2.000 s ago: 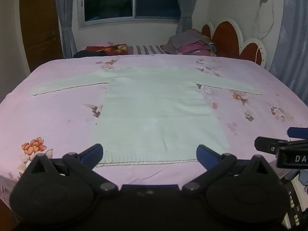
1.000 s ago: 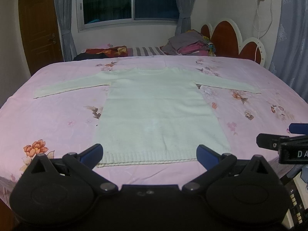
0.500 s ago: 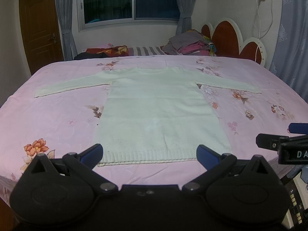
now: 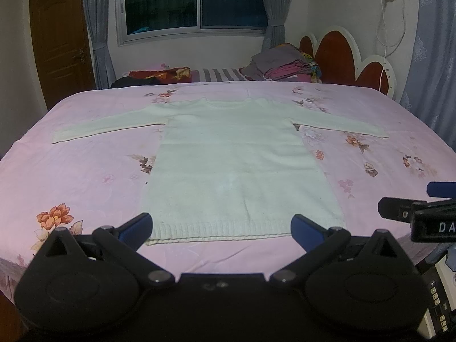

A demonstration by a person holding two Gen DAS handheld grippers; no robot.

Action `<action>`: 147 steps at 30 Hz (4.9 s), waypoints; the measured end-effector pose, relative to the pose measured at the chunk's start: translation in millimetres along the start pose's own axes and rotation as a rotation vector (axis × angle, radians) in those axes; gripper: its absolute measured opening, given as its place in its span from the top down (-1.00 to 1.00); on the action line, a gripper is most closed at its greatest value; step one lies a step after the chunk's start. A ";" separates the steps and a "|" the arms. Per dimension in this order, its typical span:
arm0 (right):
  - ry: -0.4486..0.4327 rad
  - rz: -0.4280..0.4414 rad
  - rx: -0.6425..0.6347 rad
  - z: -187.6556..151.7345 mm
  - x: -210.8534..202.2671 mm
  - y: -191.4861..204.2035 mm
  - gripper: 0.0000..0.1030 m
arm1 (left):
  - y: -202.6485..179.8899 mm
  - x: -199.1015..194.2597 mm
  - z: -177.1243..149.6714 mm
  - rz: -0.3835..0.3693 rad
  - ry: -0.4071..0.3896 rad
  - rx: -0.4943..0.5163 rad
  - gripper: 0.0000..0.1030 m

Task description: Fold small clothes

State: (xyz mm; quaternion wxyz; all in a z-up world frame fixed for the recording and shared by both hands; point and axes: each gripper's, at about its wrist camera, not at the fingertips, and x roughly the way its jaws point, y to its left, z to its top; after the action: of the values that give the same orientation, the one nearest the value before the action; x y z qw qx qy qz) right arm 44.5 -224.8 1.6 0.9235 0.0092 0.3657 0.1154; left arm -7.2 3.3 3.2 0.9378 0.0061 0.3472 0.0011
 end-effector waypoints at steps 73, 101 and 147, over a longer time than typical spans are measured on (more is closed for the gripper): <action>-0.070 -0.189 0.162 71.7 58.7 -20.6 -1.00 | 30.2 90.1 77.1 -0.138 -0.096 0.041 -0.99; -0.102 -0.240 0.542 151.9 232.1 -316.6 0.25 | -72.9 294.5 182.9 -0.047 0.077 -0.046 -1.00; -0.135 -0.095 0.600 176.7 278.9 -325.4 0.94 | 31.3 356.7 190.0 0.085 0.199 -0.121 -0.99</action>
State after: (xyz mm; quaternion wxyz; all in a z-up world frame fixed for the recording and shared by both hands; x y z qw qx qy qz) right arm 428.2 -468.2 -89.8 0.9062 0.2718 0.3213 -0.0417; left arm 387.3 34.8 -84.5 0.8964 -0.0360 0.4373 0.0622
